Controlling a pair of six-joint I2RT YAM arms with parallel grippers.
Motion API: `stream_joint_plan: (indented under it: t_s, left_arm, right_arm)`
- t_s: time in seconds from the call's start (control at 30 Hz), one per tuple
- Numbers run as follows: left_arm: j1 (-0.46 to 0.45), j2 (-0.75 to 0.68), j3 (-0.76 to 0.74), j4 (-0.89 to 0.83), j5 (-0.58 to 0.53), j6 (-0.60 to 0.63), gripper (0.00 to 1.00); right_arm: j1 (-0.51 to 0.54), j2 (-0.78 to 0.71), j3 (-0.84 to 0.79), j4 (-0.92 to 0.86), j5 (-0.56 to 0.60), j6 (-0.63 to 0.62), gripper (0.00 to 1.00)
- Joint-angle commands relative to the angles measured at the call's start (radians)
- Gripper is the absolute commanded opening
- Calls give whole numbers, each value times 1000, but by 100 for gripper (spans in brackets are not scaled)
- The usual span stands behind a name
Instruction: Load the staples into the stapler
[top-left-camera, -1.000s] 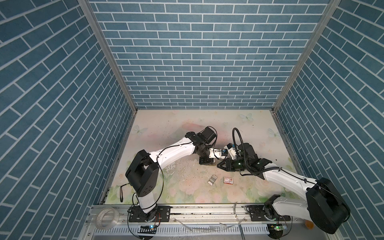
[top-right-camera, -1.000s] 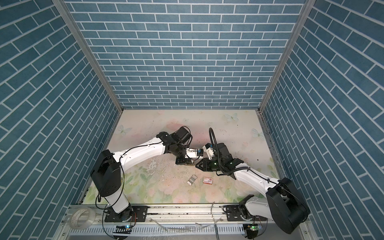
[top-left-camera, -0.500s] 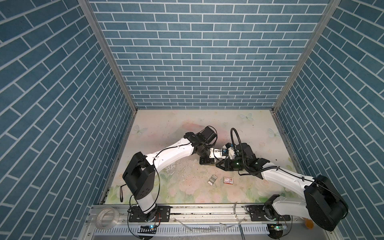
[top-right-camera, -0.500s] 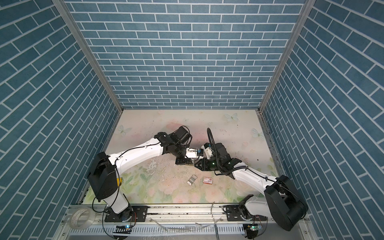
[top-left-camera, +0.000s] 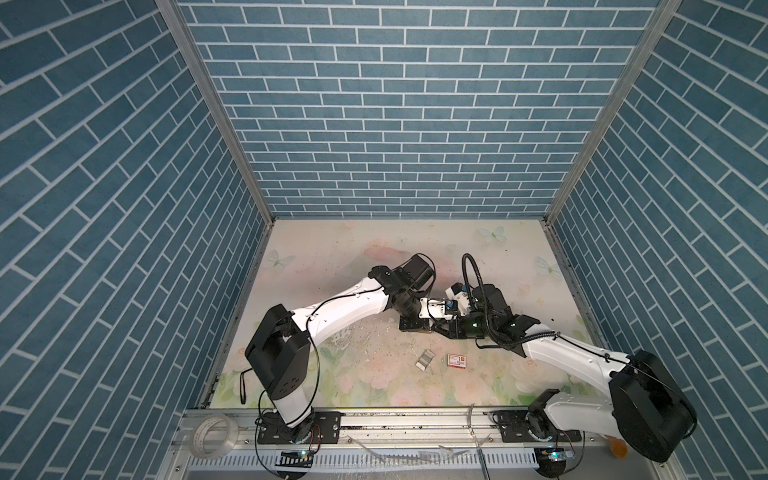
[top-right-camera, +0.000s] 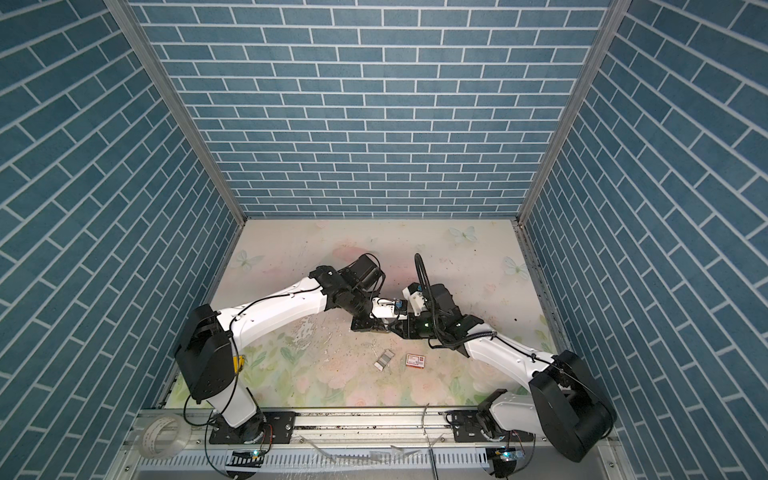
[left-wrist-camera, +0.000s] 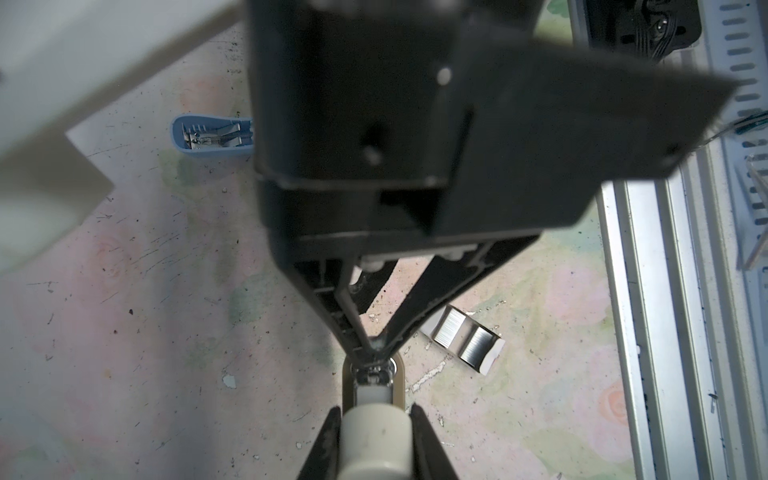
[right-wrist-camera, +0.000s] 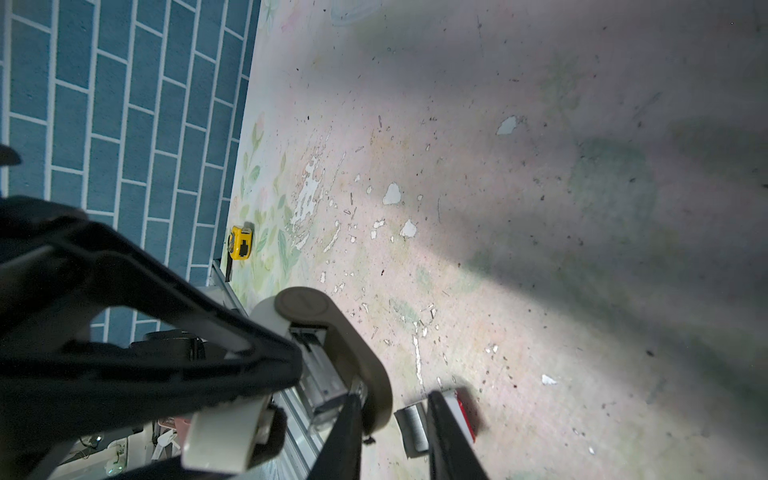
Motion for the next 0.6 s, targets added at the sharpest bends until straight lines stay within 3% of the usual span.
stream_joint_plan:
  t_s: [0.0,0.57]
  left_arm:
    - [-8,-26,10,-1,33,-15,2]
    - [-7,-33,65,3,38,-37,0]
  right_arm:
    - [4,1,3,25,18,23,28]
    - [4,15,-44,105,1,57,25]
